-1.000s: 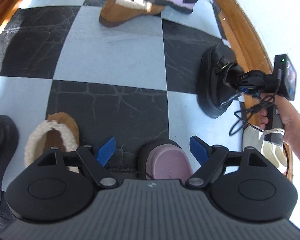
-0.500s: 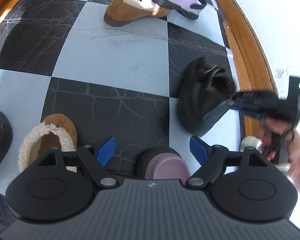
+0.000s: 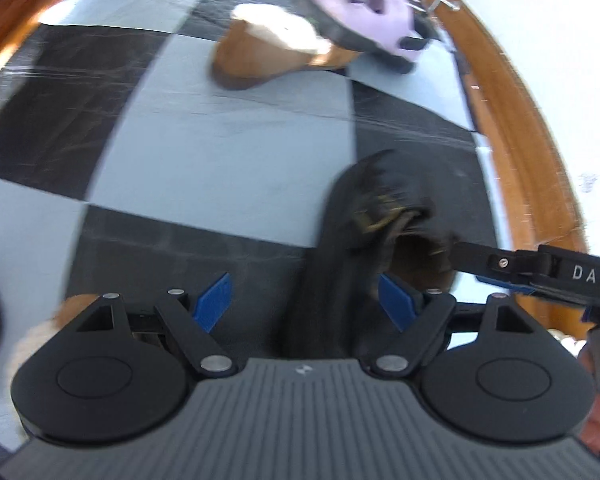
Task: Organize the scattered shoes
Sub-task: 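Grasp the black buckle shoe by its heel with the right tool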
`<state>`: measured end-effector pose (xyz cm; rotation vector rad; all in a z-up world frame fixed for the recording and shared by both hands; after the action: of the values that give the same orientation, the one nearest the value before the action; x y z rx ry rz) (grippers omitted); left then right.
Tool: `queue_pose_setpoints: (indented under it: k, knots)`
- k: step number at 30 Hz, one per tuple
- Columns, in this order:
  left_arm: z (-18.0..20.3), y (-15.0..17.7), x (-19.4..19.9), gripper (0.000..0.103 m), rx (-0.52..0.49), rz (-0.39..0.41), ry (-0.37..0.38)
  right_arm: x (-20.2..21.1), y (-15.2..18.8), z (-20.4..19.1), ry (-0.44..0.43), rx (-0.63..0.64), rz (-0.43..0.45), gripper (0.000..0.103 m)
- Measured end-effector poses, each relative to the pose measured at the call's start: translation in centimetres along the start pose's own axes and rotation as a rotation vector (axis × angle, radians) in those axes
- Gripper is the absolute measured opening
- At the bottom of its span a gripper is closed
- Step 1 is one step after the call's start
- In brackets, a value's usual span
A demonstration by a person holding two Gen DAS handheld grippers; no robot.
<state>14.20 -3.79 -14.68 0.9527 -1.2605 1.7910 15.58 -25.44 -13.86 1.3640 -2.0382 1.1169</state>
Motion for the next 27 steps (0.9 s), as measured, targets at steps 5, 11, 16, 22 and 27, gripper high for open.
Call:
queue_pose_setpoints:
  k: [5, 11, 16, 22, 27]
  knots:
    - [2.2, -0.3, -3.4, 0.09, -0.076, -0.017, -0.189, 1.0, -2.2, 1.6, 0.011, -0.079, 0.054, 0.057]
    - [1.8, 0.8, -7.0, 0.038, 0.058, -0.088, -0.103, 1.3, -2.2, 3.3, 0.025, -0.132, 0.063, 0.057]
    - [0.9, 0.2, -6.9, 0.027, 0.149, -0.137, -0.079, 0.0, -1.5, 4.0, 0.035, -0.133, 0.023, 0.057]
    - [0.2, 0.4, -7.0, 0.026, 0.204, -0.148, -0.057, -1.4, -1.3, 2.7, 0.015, -0.076, -0.015, 0.061]
    - [-0.2, 0.2, -7.2, 0.026, 0.215, -0.153, -0.041, -2.6, -1.5, 1.6, -0.003, -0.049, -0.029, 0.075]
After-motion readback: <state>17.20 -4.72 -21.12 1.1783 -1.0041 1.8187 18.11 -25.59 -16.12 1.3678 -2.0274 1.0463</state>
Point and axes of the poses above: each gripper's, at about its wrist camera, not at the fingertips, and x roughly against the way its jaws point, z to its right, y to its underside, the point moved 4 cm from there along -x, roughly the way its jaws point, and after that the axes turned 11 degrees about -y, right-handed, at the moved point
